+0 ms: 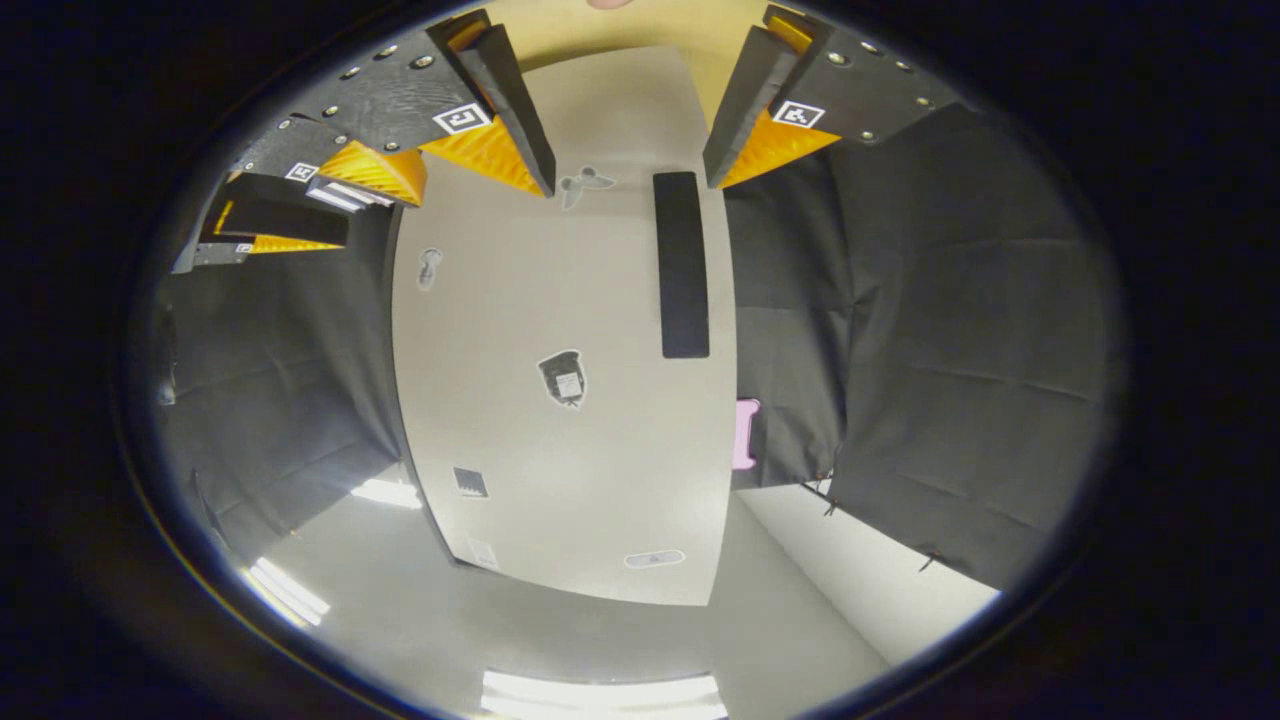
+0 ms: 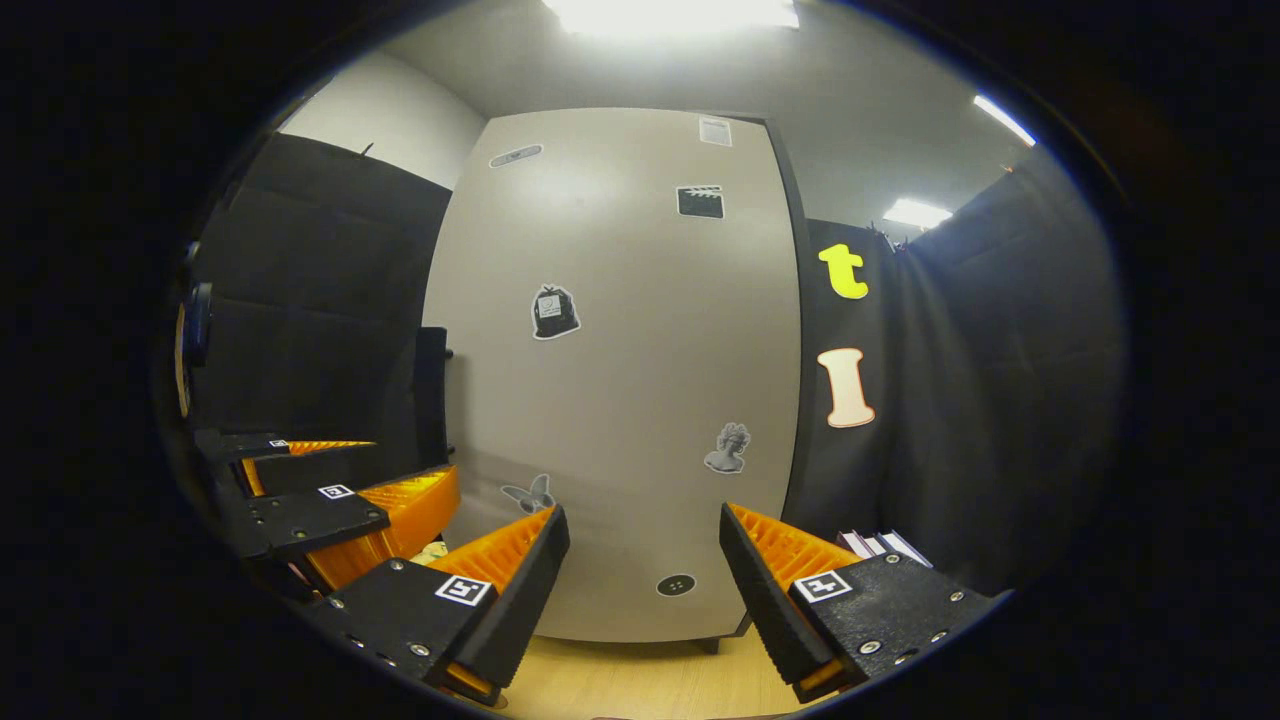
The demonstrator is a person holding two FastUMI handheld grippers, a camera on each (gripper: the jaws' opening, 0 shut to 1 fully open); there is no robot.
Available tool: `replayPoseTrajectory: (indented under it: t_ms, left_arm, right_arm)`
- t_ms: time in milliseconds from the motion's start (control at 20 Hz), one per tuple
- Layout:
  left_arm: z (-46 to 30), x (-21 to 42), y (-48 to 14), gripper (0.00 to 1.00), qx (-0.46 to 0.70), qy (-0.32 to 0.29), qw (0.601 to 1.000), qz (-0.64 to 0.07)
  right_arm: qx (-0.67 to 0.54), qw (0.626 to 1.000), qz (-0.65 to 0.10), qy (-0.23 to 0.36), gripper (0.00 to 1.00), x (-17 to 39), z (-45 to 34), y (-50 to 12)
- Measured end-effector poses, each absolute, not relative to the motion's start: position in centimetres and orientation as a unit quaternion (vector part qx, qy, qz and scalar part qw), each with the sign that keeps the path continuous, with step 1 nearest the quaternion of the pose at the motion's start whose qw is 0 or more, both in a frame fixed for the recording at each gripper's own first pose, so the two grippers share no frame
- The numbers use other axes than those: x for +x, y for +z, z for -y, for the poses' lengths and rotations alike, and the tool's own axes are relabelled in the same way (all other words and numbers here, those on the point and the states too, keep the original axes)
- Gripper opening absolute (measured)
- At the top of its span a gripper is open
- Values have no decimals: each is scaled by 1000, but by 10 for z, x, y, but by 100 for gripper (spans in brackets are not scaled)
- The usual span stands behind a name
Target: Open the cabinet door with the right hand, grasp the bottle in the cabinet with the left hand and place it on the coaster, then close the cabinet door with the right hand.
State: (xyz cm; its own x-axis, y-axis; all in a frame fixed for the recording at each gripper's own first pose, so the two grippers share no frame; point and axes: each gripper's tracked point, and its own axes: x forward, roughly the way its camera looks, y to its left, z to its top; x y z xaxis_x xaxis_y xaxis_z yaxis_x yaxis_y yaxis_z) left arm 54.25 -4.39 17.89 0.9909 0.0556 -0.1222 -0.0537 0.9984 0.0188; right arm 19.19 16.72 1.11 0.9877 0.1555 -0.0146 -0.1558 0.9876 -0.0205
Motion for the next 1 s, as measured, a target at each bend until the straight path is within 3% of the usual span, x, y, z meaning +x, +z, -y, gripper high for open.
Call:
replayPoseTrajectory:
  t_ms: [1000]
  left_arm:
    - [45, 541, 184, 86, 7, 15, 998, -54]
  right_arm:
    - [-1, 997, -8, 80, 96, 199, -157, 7]
